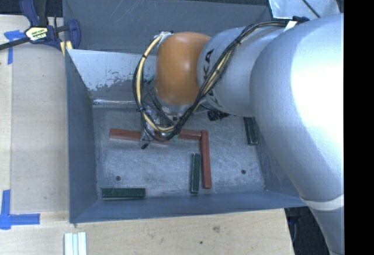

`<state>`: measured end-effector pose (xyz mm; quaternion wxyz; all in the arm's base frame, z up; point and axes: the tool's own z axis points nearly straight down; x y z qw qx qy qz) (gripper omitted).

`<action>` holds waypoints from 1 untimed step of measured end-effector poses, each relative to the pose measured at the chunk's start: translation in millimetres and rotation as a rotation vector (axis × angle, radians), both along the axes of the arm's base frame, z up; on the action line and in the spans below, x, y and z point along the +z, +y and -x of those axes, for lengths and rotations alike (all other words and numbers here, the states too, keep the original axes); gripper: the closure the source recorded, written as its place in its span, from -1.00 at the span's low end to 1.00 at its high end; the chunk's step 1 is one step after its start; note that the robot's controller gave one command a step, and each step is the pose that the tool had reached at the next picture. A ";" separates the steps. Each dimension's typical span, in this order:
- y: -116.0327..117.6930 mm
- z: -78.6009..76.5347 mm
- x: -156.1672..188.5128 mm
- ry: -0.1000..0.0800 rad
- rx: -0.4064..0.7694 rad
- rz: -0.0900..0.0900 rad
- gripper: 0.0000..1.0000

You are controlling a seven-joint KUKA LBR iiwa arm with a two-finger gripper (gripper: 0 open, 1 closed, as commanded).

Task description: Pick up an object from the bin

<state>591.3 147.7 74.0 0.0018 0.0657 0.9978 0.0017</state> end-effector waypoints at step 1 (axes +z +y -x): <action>-62.0 -37.5 82.1 -0.007 0.172 0.006 1.00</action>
Offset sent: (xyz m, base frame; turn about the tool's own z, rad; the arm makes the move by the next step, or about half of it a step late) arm 0.0340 -0.0580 0.0780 -0.1754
